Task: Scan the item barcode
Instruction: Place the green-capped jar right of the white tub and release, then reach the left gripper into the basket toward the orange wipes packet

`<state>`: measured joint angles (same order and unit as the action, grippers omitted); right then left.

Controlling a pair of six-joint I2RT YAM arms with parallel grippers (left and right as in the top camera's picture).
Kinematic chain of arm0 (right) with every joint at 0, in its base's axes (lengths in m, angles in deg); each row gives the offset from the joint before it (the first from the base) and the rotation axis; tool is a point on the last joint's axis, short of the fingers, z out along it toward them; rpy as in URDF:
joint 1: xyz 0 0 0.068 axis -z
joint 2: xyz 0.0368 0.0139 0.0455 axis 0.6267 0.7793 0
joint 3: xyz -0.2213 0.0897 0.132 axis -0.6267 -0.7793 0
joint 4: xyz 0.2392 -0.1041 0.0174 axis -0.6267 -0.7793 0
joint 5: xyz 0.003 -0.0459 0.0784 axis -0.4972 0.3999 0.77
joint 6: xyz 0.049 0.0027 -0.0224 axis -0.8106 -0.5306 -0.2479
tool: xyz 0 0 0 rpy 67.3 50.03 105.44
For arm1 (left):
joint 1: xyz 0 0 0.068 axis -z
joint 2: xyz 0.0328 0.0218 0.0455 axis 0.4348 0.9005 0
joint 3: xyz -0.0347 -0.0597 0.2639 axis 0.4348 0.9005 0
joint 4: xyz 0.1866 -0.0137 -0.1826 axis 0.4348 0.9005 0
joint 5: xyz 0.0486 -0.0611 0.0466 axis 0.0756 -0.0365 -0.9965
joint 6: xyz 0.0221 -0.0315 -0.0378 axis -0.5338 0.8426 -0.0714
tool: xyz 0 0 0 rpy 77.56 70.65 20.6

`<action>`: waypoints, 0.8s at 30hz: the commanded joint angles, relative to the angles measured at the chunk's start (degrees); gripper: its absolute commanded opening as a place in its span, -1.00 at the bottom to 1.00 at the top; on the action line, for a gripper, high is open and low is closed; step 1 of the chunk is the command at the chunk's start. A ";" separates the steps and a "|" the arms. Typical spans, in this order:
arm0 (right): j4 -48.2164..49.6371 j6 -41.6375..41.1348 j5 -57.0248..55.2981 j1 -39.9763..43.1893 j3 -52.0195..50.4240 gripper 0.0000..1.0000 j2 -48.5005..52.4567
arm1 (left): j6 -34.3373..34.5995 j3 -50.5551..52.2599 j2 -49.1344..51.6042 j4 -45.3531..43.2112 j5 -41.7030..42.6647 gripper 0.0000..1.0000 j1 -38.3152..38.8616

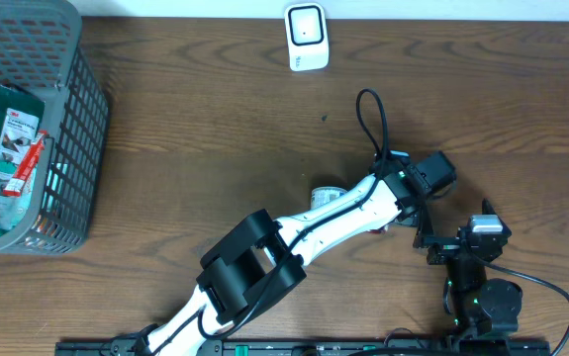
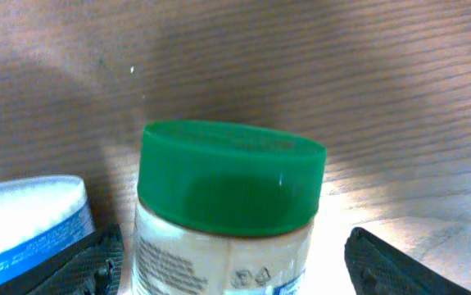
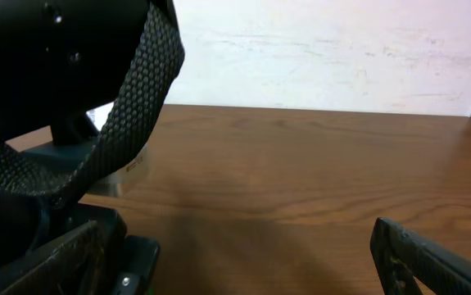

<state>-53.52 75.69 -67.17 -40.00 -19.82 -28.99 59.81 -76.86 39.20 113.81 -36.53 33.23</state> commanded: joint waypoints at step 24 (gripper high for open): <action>-0.22 -0.59 -0.52 0.35 -0.04 0.98 -0.24 | -17.66 -1.29 -47.60 8.09 -23.54 0.67 -46.88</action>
<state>-53.71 75.29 -67.17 -40.00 -19.62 -29.23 43.74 -77.30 -4.52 118.33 -57.78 -2.81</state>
